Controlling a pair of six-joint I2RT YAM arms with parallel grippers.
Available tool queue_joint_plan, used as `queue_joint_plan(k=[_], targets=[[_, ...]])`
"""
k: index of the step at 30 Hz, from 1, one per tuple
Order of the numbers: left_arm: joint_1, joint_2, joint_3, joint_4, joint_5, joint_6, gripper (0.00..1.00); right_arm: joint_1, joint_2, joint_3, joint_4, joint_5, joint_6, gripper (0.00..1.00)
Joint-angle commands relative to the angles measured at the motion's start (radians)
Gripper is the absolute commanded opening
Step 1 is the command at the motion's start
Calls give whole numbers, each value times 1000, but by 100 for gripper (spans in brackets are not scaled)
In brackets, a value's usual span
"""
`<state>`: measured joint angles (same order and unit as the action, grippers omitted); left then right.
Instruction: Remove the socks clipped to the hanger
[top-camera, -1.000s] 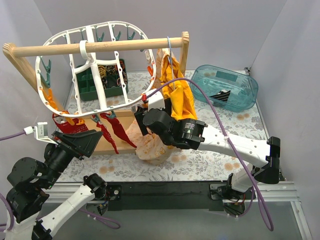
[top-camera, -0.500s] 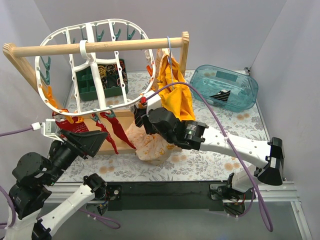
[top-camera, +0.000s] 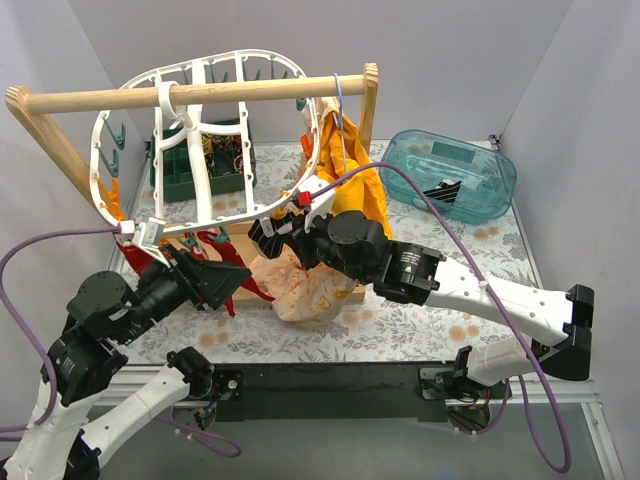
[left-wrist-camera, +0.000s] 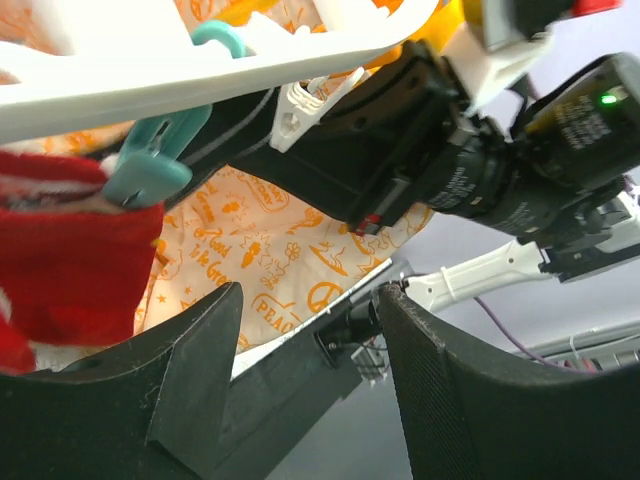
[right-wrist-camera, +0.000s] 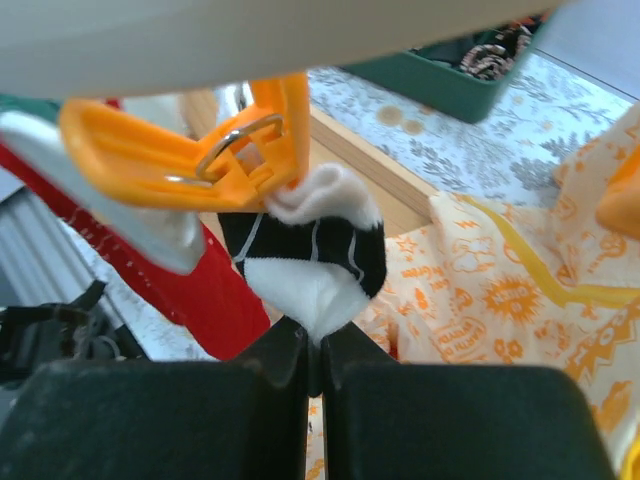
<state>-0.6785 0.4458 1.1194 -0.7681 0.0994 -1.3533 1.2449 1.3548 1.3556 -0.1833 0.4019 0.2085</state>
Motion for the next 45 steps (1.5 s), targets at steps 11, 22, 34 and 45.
queue_joint_plan(k=[11,22,34,45], targets=[[-3,102,-61,64,65,-6,59,-1,-115,14,61,-363,51,1],[-3,73,-151,205,167,-47,60,-2,-115,36,82,-471,91,1],[-3,24,-162,213,209,-38,10,-1,-105,111,-16,-486,68,16],[-3,27,-156,231,281,-43,0,-1,-40,324,-214,-287,19,74]])
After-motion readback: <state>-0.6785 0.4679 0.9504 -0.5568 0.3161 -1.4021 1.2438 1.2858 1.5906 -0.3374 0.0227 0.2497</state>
